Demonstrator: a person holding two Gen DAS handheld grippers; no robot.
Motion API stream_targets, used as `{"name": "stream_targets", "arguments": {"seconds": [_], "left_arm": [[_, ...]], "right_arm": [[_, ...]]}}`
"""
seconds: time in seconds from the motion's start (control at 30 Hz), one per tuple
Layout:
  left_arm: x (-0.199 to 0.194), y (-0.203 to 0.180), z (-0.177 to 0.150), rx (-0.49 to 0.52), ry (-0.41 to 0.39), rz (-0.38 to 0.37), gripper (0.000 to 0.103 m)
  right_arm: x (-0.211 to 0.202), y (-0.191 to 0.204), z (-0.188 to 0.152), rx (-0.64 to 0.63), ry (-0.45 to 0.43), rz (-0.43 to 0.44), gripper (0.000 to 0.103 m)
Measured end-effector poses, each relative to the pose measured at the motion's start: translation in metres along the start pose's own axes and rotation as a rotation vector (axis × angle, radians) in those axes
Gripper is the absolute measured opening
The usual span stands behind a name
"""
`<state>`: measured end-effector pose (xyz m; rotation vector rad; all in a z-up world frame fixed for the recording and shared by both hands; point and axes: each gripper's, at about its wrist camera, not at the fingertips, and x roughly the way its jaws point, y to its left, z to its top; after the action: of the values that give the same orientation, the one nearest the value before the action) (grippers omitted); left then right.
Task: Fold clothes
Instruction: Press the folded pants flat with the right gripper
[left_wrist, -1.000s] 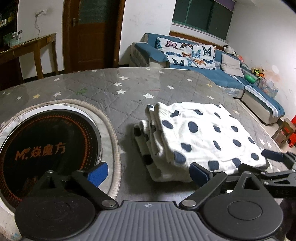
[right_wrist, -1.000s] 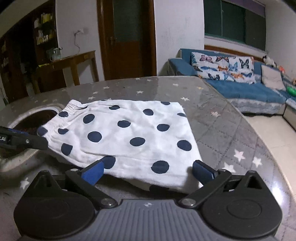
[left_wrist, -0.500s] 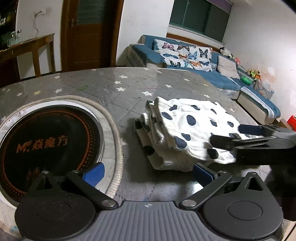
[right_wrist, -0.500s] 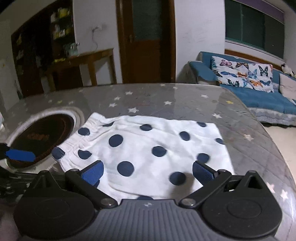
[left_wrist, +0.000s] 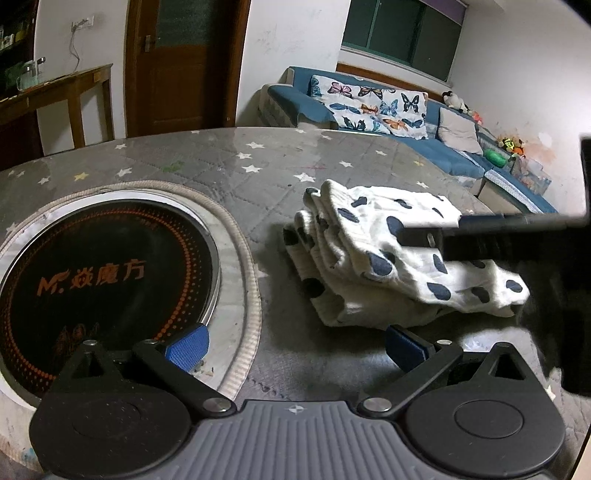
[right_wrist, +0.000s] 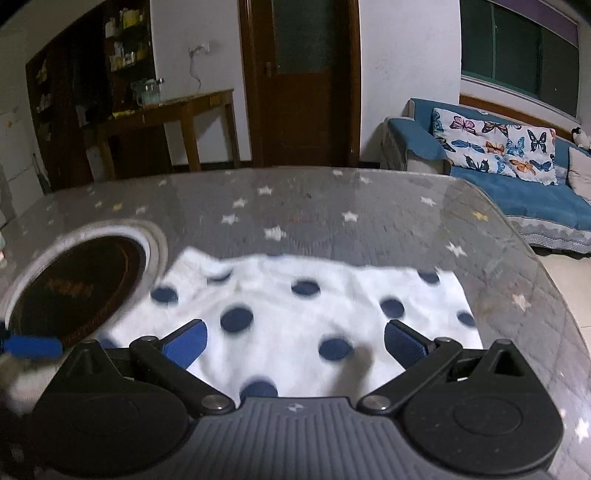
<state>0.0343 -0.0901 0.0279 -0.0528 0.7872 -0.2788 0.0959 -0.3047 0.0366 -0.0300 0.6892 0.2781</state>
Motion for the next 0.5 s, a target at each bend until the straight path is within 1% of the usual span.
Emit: {"name": "stream_targets", "arguments": {"seconds": [0.07,0.13,0.23,0.33,0.5], "left_arm": [[0.0,0.001,0.0,-0.002,0.0,0.0,0.103],[0.0,0.001,0.0,-0.004,-0.001,0.0,0.103],[-0.001,0.002,-0.001,-0.003,-0.002,0.001,0.103],[-0.001,0.003,-0.001,0.003,-0.006,0.006,0.103],[-0.003,0.002,-0.005,0.015,-0.017,0.021,0.103]], "right_arm": [[0.01,0.0,0.008,0.013,0.004,0.0,0.103],[0.021,0.0,0.012,0.019,0.027,-0.002,0.103],[0.043,0.001,0.011,0.023,0.083,-0.01,0.103],[0.042,0.002,0.008,0.017,0.076,-0.016,0.103],[0.017,0.0,0.004,0.034,0.03,-0.018,0.103]]}}
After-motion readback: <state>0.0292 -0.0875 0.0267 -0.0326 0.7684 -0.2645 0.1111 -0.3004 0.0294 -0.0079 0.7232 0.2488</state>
